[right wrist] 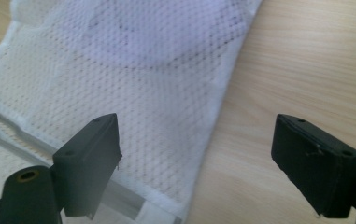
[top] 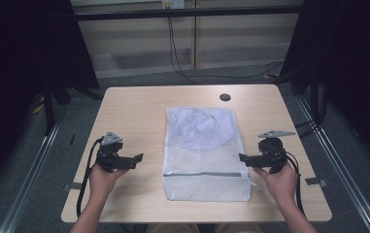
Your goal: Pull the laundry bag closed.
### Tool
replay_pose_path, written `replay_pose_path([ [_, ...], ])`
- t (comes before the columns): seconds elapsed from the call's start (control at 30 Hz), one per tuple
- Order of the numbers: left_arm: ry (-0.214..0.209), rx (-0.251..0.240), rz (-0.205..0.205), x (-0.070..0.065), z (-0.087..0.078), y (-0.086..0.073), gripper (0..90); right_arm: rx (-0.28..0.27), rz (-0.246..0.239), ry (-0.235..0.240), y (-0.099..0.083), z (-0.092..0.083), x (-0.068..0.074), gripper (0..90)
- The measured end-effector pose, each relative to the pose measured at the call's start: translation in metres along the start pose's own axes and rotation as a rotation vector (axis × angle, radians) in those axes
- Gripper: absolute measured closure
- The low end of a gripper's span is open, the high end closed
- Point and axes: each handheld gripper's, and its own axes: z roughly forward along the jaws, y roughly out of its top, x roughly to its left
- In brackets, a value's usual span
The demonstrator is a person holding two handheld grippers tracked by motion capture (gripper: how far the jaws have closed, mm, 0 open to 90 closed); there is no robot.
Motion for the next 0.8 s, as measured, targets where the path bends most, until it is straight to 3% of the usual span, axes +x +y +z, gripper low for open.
replay_pose_path([
  [0.37,-0.023,0.01,0.026,-0.003,0.003,0.004,6.0,0.014,-0.02,0.036,0.005,0.005,0.027,15.9],
  [0.6,-0.039,0.02,0.052,-0.005,0.004,0.006,5.6,0.031,-0.024,0.06,0.009,0.015,0.043,15.9],
  [0.77,-0.036,0.016,0.049,-0.005,0.003,0.006,5.5,0.045,-0.026,0.086,0.013,0.025,0.056,16.5],
  [0.8,-0.04,0.03,0.067,-0.005,0.001,0.006,5.5,0.04,-0.029,0.087,0.013,0.027,0.058,16.5],
])
